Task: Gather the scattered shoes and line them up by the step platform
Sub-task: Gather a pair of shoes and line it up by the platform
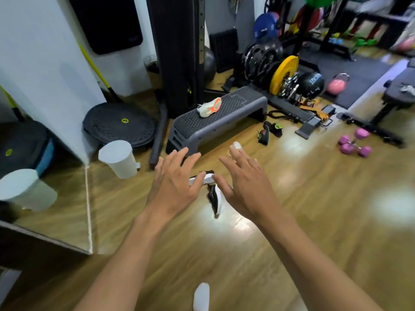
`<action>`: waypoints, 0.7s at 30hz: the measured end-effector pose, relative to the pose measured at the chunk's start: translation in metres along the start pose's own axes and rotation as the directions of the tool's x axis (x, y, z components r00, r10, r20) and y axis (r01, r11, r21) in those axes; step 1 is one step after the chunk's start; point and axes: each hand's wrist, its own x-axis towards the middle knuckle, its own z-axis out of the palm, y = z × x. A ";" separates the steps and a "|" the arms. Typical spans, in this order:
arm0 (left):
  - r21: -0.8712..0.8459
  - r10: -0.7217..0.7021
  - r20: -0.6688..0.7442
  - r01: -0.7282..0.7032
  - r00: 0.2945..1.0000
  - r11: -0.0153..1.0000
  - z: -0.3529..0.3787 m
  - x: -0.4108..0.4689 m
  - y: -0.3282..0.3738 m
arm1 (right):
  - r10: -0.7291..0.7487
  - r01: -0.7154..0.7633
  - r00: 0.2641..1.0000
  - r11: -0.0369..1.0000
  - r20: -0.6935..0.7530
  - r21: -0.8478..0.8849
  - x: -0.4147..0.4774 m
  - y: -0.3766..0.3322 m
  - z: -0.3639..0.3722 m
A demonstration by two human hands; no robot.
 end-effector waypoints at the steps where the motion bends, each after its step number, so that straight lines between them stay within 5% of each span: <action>1: -0.004 0.018 0.003 -0.018 1.000 1.000 0.005 0.017 0.005 | 0.018 -0.018 1.000 1.000 -0.006 -0.003 0.010 0.010 -0.003; 12: 0.007 0.128 0.149 -0.130 0.981 0.991 0.085 0.193 0.078 | 0.249 -0.249 0.968 0.967 0.001 0.044 0.100 0.157 -0.022; 21: 0.006 -0.010 0.168 0.009 0.986 1.000 0.151 0.313 0.143 | 0.179 -0.192 0.977 0.975 0.118 0.108 0.207 0.282 -0.038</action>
